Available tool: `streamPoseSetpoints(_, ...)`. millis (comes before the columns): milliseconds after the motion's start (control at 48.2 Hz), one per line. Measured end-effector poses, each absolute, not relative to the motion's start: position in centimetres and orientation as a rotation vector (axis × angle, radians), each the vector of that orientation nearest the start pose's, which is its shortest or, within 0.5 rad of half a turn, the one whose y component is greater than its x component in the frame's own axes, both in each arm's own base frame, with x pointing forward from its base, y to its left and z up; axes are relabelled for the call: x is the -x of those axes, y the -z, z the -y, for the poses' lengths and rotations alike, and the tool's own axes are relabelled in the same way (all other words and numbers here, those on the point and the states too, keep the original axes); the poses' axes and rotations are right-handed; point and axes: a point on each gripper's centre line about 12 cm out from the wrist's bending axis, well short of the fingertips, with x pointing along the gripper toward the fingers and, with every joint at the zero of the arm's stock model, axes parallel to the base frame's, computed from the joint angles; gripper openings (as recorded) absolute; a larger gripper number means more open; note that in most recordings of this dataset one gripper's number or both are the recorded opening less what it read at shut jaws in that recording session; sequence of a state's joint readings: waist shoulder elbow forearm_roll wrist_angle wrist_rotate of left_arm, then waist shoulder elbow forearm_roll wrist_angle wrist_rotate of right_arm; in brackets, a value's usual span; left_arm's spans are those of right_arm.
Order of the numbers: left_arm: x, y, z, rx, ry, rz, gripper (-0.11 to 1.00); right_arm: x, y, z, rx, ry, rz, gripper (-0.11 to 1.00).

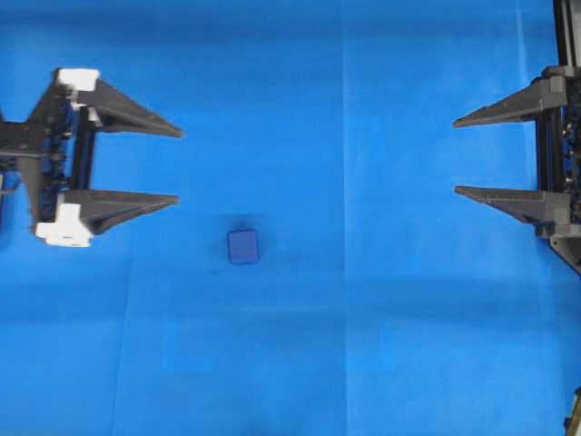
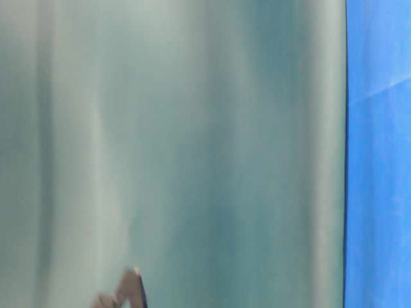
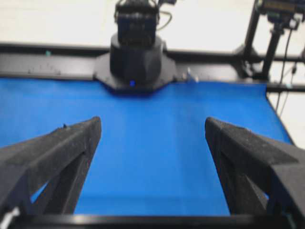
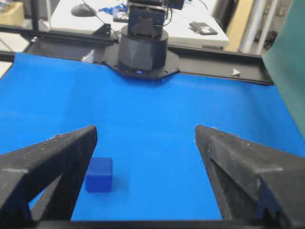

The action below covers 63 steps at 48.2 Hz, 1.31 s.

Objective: Handover the blue block to the right arm after grasping it with the left arm, then place it in the designated position.
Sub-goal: 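Lower the open left gripper over the blue cube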

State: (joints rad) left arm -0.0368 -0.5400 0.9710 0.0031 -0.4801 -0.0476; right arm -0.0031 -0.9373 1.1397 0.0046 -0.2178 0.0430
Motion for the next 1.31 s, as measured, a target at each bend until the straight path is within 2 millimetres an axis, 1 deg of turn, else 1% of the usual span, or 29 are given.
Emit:
streamPoseSetpoints(228, -32.9, -29.5, 1.2, 0.045, 0.039, 0.03, 0.93, -20.6, -29.4, 0.1, -0.047, 0.005, 0.012, 0.97)
streamPoseSetpoints(332, -33.9, -29.6, 1.3, 0.045, 0.039, 0.024, 0.93, -20.6, -29.3, 0.1, -0.047, 0.005, 0.011, 0.97)
streamPoseSetpoints(415, -34.2, -29.7, 1.3, 0.044, 0.039, 0.022, 0.93, -20.6, -29.3, 0.1, -0.044, 0.007, 0.011, 0.97)
streamPoseSetpoints(788, -34.4, -29.4, 1.3, 0.061, 0.037, -0.03, 0.93, -20.6, -29.3, 0.1, -0.047, 0.007, 0.011, 0.97)
streamPoseSetpoints(912, -35.1, -29.5, 1.4, 0.078, 0.035, -0.113, 0.93, -20.6, -29.2, 0.1, -0.047, 0.007, 0.003, 0.97)
streamPoseSetpoints(1036, -35.9, -29.7, 1.7, 0.086, 0.037, -0.238, 0.93, -20.6, -29.0, 0.1, -0.048, 0.007, -0.014, 0.97)
streamPoseSetpoints(1306, -38.5, -28.3, 3.0, 0.131, 0.032, -0.555, 0.93, -20.6, -29.0, 0.1, -0.046, 0.007, -0.017, 0.97)
